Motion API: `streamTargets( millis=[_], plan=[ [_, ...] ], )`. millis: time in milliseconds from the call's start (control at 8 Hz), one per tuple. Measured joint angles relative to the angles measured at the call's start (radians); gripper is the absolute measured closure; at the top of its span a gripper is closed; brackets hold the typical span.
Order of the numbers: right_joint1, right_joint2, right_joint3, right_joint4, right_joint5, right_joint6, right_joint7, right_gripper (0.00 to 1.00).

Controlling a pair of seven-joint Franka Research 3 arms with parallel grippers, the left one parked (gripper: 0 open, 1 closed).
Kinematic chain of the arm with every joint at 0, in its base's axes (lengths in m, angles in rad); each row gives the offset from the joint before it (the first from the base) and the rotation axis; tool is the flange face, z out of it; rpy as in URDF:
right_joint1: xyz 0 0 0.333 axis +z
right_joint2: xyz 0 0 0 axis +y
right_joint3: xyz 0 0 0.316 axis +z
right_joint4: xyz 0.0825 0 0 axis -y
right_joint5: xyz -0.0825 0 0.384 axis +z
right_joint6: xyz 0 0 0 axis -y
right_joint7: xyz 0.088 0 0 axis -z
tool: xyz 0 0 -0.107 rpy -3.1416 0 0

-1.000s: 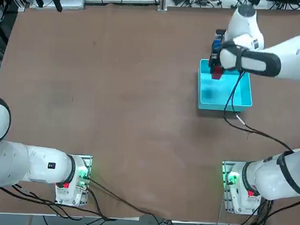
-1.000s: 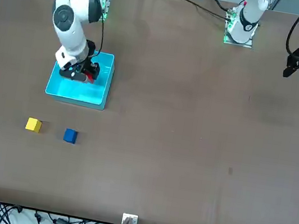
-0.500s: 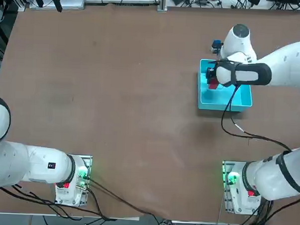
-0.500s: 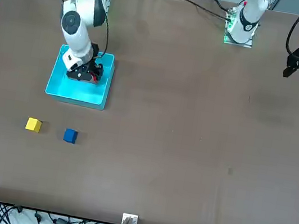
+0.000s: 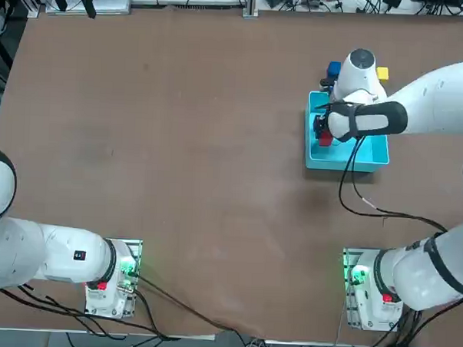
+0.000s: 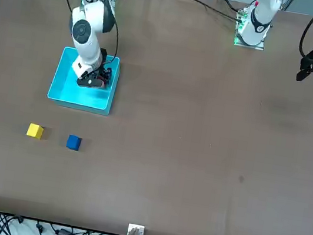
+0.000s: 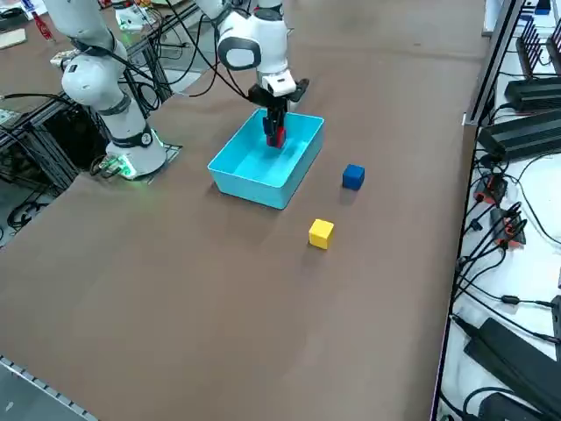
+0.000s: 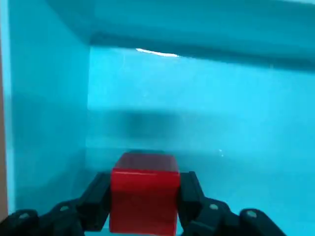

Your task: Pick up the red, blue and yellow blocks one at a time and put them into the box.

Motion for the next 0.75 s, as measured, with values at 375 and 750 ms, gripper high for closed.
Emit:
streamTargets(
  millis=[375, 750],
  plan=[
    [0.0, -0.009, 0.0, 0.001, 0.0, -0.007, -0.001, 0.04],
    [-0.001, -0.106, -0.005, 0.026, 0.0, -0.124, -0.002, 0.0]
  ],
)
